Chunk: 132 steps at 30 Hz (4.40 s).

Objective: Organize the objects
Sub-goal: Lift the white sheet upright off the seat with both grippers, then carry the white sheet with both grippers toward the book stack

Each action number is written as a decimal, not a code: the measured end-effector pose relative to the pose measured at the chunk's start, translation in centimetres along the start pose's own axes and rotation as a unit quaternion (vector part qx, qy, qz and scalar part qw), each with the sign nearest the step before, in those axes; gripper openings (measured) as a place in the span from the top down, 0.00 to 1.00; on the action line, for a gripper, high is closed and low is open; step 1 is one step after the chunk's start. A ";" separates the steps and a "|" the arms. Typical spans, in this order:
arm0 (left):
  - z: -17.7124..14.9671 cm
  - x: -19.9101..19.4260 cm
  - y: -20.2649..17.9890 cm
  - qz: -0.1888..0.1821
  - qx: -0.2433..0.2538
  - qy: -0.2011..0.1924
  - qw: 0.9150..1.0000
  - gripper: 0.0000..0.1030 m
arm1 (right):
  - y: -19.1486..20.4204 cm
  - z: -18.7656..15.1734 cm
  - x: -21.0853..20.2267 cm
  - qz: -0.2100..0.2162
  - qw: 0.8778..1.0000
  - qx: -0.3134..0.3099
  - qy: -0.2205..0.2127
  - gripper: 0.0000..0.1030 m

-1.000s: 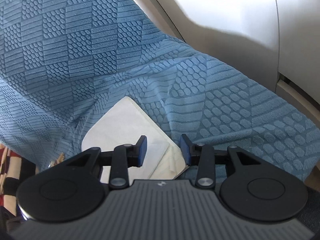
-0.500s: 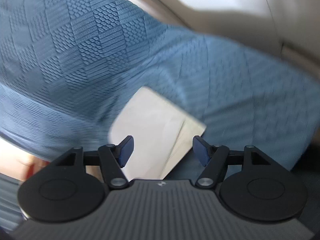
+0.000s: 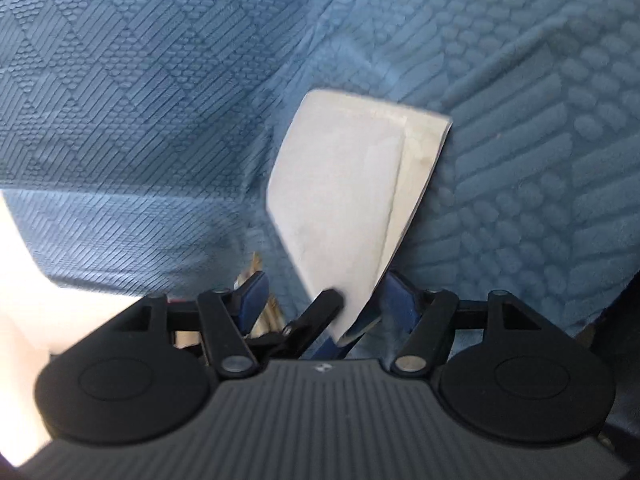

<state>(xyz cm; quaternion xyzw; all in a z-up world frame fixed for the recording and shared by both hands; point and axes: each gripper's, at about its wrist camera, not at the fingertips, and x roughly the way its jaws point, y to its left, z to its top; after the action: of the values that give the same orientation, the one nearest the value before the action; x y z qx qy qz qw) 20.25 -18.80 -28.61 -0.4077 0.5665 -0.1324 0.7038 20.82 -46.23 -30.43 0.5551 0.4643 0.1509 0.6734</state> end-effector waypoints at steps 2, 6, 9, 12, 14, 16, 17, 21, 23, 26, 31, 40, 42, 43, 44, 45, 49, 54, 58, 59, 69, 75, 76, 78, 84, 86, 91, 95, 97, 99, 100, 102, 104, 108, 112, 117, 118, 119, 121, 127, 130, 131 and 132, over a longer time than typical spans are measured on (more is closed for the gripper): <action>0.0 0.0 0.0 -0.001 -0.002 0.000 1.000 0.76 | 0.0 -0.2 0.5 0.000 1.000 0.001 0.010 0.34; 0.0 0.0 0.2 -0.005 -0.005 0.001 1.000 0.76 | -0.2 0.1 0.9 -0.017 1.000 0.007 -0.010 0.40; 0.1 0.0 0.2 -0.005 -0.005 0.001 1.000 0.76 | -0.5 0.6 1.0 -0.033 0.999 0.017 -0.033 0.60; 0.2 -0.2 0.3 -0.007 -0.006 -0.004 1.000 0.75 | -0.4 0.7 1.1 -0.049 0.998 0.012 -0.044 0.84; 0.4 -0.5 0.4 -0.010 -0.006 -0.005 1.000 0.68 | -0.3 0.7 0.7 -0.029 0.998 0.011 -0.051 0.91; 0.6 -0.7 0.7 -0.021 -0.018 0.000 1.000 0.67 | 0.0 0.8 0.5 -0.009 0.998 0.013 -0.061 0.95; 0.7 -0.9 0.9 -0.036 -0.025 0.001 0.999 0.65 | 0.1 0.8 0.4 0.003 0.998 0.013 -0.063 0.95; 0.9 -1.7 1.5 -0.066 -0.042 -0.005 0.997 0.51 | 0.1 0.8 0.2 0.048 0.997 0.033 -0.059 0.96; 0.9 -1.9 1.9 -0.084 -0.058 -0.004 0.995 0.46 | 0.0 0.8 0.0 0.069 0.995 0.045 -0.055 0.96; 0.9 -1.9 2.6 -0.099 -0.083 -0.004 0.992 0.43 | 0.0 0.9 0.3 0.082 0.994 0.058 -0.051 0.96; 0.7 -1.1 3.7 -0.136 -0.126 0.003 0.983 0.52 | -0.2 1.0 0.5 0.090 0.992 0.073 -0.047 0.96; 0.4 -0.6 4.3 -0.176 -0.170 -0.002 0.970 0.93 | -0.9 1.5 0.6 0.062 0.995 0.072 -0.042 0.90; 0.6 -0.8 4.3 -0.178 -0.172 -0.002 0.969 0.97 | -1.0 1.5 0.7 0.061 0.995 0.070 -0.038 0.74; 0.7 -0.8 4.3 -0.177 -0.172 0.000 0.969 0.98 | -1.0 1.4 0.8 0.065 0.995 0.070 -0.036 0.58; 0.7 -0.9 4.3 -0.175 -0.170 -0.001 0.970 0.98 | -0.9 1.5 1.0 0.069 0.995 0.068 -0.036 0.52; 0.7 -1.0 4.3 -0.171 -0.166 -0.002 0.971 0.98 | -0.8 1.4 0.9 0.070 0.995 0.064 -0.036 0.47; 0.6 -1.5 4.2 -0.169 -0.162 0.002 0.972 0.99 | -0.5 1.9 1.3 0.038 0.997 0.048 -0.056 0.47; 0.7 -2.4 3.8 -0.164 -0.146 0.004 0.976 0.99 | -0.8 2.0 0.8 0.013 0.995 0.047 -0.087 0.49; 0.8 -3.1 3.5 -0.153 -0.129 0.004 0.980 0.99 | -0.6 2.1 0.8 -0.005 0.994 0.039 -0.099 0.65; 0.8 -3.4 3.5 -0.152 -0.124 0.004 0.981 0.99 | -0.5 2.1 0.8 -0.009 0.994 0.037 -0.100 0.69; 0.7 -6.0 1.6 -0.114 -0.070 0.005 0.991 0.96 | 2.5 0.8 -0.9 -0.013 0.993 -0.035 -0.114 0.94; 0.6 -8.9 -0.1 -0.111 -0.039 0.007 0.993 0.95 | 4.9 -0.7 -2.5 -0.023 0.991 -0.058 -0.117 0.94; 0.7 -9.4 -0.4 -0.112 -0.035 0.006 0.993 0.94 | 5.4 -0.9 -2.7 -0.024 0.991 -0.062 -0.118 0.94; 0.7 -10.5 -0.8 -0.116 -0.029 0.006 0.993 0.94 | 6.6 -1.4 -3.2 -0.028 0.990 -0.071 -0.119 0.94; 1.3 -13.8 -2.6 -0.123 -0.002 -0.005 0.992 0.93 | 9.8 -2.5 -4.0 -0.026 0.988 -0.090 -0.123 0.93; 1.5 -15.0 -2.9 -0.127 0.003 -0.008 0.992 0.93 | 11.0 -2.9 -4.2 -0.021 0.988 -0.096 -0.123 0.93; 2.6 -18.0 -3.5 -0.140 0.005 -0.018 0.990 0.93 | 14.1 -3.8 -4.1 -0.019 0.986 -0.113 -0.120 0.93; 3.5 -20.6 -4.0 -0.147 0.014 -0.028 0.989 0.93 | 16.9 -4.7 -3.5 -0.019 0.984 -0.131 -0.116 0.93; 4.3 -21.7 -4.1 -0.150 0.021 -0.034 0.988 0.93 | 18.3 -5.4 -3.1 -0.025 0.983 -0.145 -0.113 0.93; 5.1 -22.8 -4.0 -0.153 0.024 -0.039 0.987 0.92 | 19.7 -6.2 -2.7 -0.024 0.980 -0.159 -0.113 0.93; 5.3 -23.5 -3.9 -0.155 0.026 -0.042 0.987 0.92 | 20.3 -6.5 -2.4 -0.022 0.980 -0.164 -0.112 0.93; 6.1 -24.8 -3.4 -0.161 0.026 -0.048 0.986 0.92 | 21.3 -7.3 -1.9 -0.016 0.980 -0.169 -0.107 0.93; 6.7 -26.2 -3.0 -0.162 0.032 -0.056 0.985 0.92 | 22.4 -8.2 -1.1 -0.013 0.979 -0.175 -0.100 0.93; 7.6 -28.6 -1.4 -0.169 0.032 -0.068 0.983 0.92 | 24.0 -10.0 0.2 -0.012 0.976 -0.199 -0.086 0.93; 8.5 -30.3 0.7 -0.179 0.025 -0.076 0.981 0.92 | 24.6 -11.7 1.5 -0.011 0.975 -0.210 -0.074 0.93; 9.5 -31.4 3.3 -0.177 0.023 -0.085 0.980 0.92 | 24.5 -13.4 3.8 -0.018 0.973 -0.223 -0.057 0.93; 9.7 -31.6 3.8 -0.175 0.024 -0.086 0.981 0.92 | 24.4 -13.6 4.3 -0.020 0.973 -0.225 -0.054 0.93; 9.8 -31.6 4.3 -0.172 0.024 -0.087 0.981 0.92 | 24.3 -13.8 4.8 -0.022 0.972 -0.227 -0.051 0.92; 10.2 -31.5 5.2 -0.165 0.025 -0.088 0.982 0.92 | 24.0 -14.1 5.8 -0.025 0.972 -0.229 -0.047 0.92; 11.0 -30.5 8.0 -0.149 0.029 -0.089 0.984 0.91 | 22.7 -15.1 8.3 -0.039 0.965 -0.255 -0.041 0.92; 11.2 -29.4 9.1 -0.135 0.033 -0.089 0.986 0.91 | 22.0 -15.4 9.3 -0.048 0.959 -0.276 -0.043 0.92; 11.2 -29.0 9.4 -0.129 0.032 -0.088 0.987 0.91 | 21.6 -15.6 9.7 -0.054 0.957 -0.283 -0.043 0.92; 11.2 -28.5 9.7 -0.123 0.033 -0.086 0.988 0.91 | 21.3 -15.7 10.0 -0.059 0.955 -0.288 -0.043 0.92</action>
<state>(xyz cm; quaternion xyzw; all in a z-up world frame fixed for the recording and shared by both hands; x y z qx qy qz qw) 18.52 10.63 -15.70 -0.4608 0.4450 -0.2006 0.7412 20.29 -22.33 -15.36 0.3150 0.4039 0.2144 0.8317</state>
